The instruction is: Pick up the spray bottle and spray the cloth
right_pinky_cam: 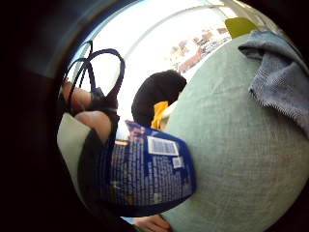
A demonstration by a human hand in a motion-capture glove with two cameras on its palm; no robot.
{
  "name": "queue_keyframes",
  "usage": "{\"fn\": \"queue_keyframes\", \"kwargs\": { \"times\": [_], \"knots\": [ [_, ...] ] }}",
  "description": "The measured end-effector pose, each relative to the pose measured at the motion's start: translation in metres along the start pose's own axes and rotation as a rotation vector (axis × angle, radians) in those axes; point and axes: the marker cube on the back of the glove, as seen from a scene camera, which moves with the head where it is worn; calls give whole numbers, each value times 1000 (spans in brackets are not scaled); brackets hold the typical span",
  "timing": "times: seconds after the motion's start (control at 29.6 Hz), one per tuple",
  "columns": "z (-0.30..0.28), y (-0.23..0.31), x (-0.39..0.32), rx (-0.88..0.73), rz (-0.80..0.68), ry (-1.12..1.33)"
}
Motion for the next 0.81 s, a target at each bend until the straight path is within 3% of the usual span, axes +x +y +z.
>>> {"fn": "queue_keyframes", "kwargs": {
  "times": [0.2, 0.41, 0.61, 0.81],
  "knots": [
    [-15, 17, 0, -103, 2, 131],
    [-80, 49, -11, -124, 7, 350],
    [-157, 106, -18, -136, 121, 625],
    [-218, 177, -23, -46, 197, 834]
  ]
}}
